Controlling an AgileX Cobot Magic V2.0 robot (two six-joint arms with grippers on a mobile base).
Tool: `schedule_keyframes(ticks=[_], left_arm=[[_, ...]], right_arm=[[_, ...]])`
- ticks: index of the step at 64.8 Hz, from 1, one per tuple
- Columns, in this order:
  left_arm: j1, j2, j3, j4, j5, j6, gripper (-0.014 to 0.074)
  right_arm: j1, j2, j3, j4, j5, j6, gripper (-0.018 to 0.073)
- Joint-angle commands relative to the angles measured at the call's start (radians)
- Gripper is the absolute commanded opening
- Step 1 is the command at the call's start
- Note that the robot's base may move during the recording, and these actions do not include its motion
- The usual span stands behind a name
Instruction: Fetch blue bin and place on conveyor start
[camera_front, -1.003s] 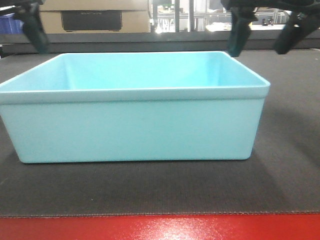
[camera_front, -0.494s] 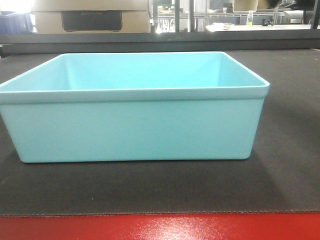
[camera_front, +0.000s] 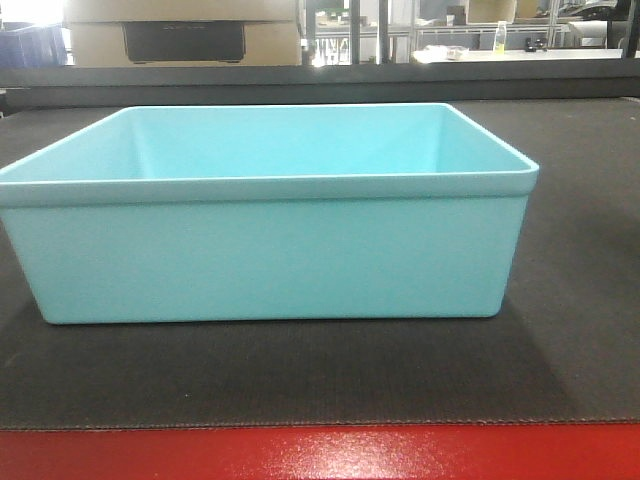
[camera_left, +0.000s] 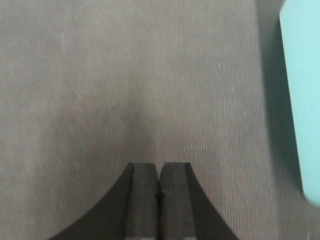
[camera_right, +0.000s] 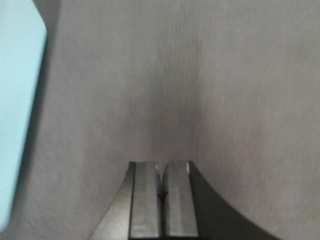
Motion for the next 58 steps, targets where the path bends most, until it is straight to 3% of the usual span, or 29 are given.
schedule_keyframes(ticks=[1, 26, 43, 58], left_arm=[[0.004, -0.089, 0.084, 0.003, -0.080, -0.001, -0.0111], [0.004, -0.528, 0.272, 0.022, -0.154, -0.001, -0.0111], [0.004, -0.771, 0.274, 0.022, -0.202, -0.001, -0.0111], [0.004, -0.834, 0.282, 0.022, -0.192, -0.001, -0.0111]], right_arm=[[-0.004, -0.067, 0.097, -0.014, -0.093, -0.002, -0.0162], [-0.004, -0.538, 0.444, -0.032, -0.383, -0.008, -0.0162], [-0.004, -0.876, 0.489, -0.038, -0.420, -0.017, -0.0162], [-0.004, -0.985, 0.489, -0.038, -0.424, -0.017, -0.0162]])
